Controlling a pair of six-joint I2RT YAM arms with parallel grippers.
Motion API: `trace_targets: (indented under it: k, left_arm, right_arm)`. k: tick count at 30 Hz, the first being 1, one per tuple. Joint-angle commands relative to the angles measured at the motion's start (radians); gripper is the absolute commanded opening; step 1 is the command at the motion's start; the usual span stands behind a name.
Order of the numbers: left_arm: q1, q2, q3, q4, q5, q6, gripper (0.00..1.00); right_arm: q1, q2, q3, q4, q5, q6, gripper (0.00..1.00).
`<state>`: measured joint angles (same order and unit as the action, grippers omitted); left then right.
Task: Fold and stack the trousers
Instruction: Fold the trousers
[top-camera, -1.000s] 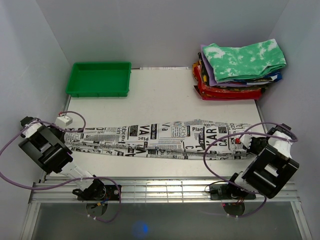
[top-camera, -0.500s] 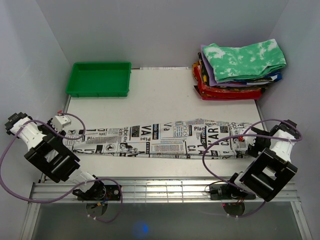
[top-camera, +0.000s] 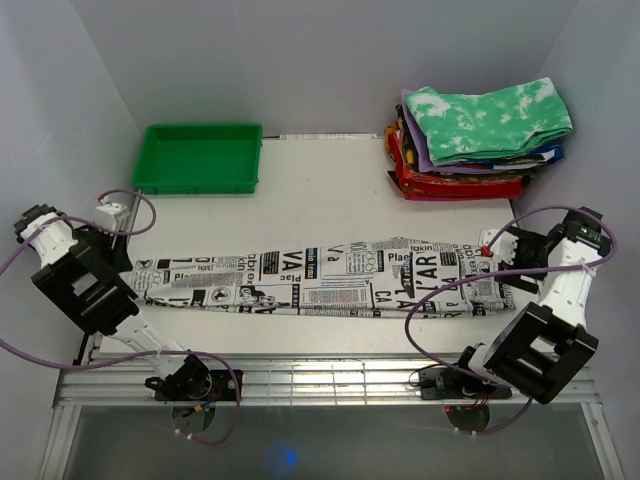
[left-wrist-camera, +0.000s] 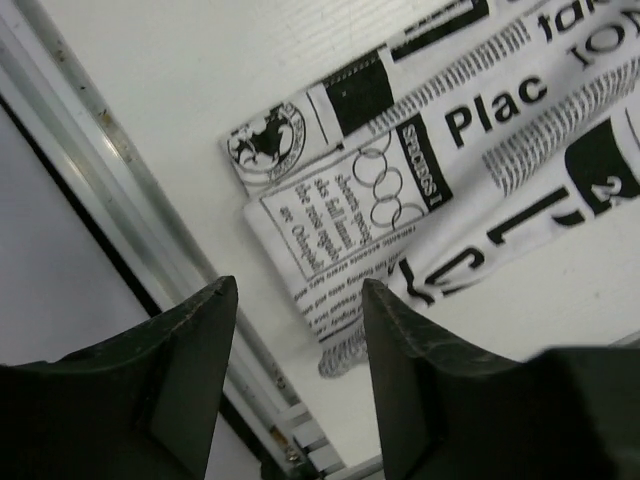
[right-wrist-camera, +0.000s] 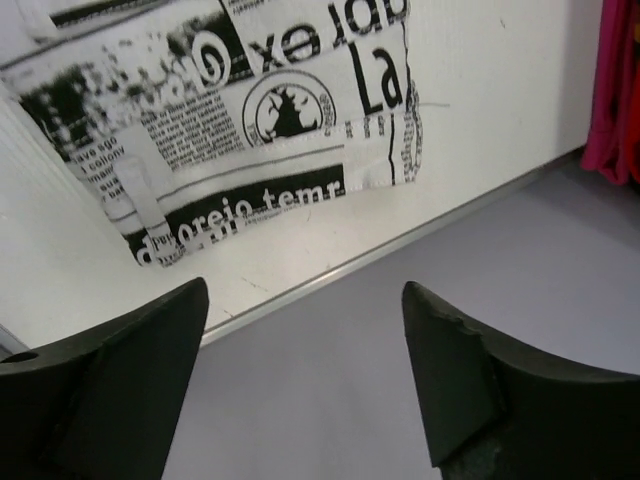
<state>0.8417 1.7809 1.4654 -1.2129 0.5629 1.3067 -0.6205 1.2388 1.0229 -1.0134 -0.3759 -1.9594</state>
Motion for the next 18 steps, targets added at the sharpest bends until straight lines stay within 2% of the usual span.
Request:
trace_targets:
  k: [1,2,3,6,11,16,18]
  left_arm:
    - [-0.101,0.06,0.045,0.061,-0.015,-0.233,0.59]
    - [-0.114,0.077,0.053,0.067,-0.027,-0.253,0.53]
    - [-0.139,0.107,0.064,0.084,-0.055,-0.298,0.52]
    - [-0.164,0.156,0.088,0.11,-0.101,-0.365,0.49]
    - [-0.165,0.184,0.105,0.141,-0.216,-0.406,0.47]
    - [-0.165,0.179,0.096,0.162,-0.253,-0.412,0.46]
    - [-0.165,0.178,0.089,0.144,-0.245,-0.368,0.45]
  right_arm:
    - [0.096,0.06,0.087,-0.043,0.003,0.204,0.81]
    - [0.146,0.108,0.135,-0.053,0.012,0.262,0.72]
    - [0.168,0.132,0.16,-0.066,0.025,0.366,0.68]
    - [0.235,0.22,0.232,-0.135,0.046,0.486,0.56]
    - [0.284,0.238,0.211,-0.122,0.052,0.603,0.52]
    - [0.323,0.217,0.093,-0.067,0.103,0.643,0.51]
    - [0.34,0.215,0.065,-0.047,0.117,0.666,0.5]
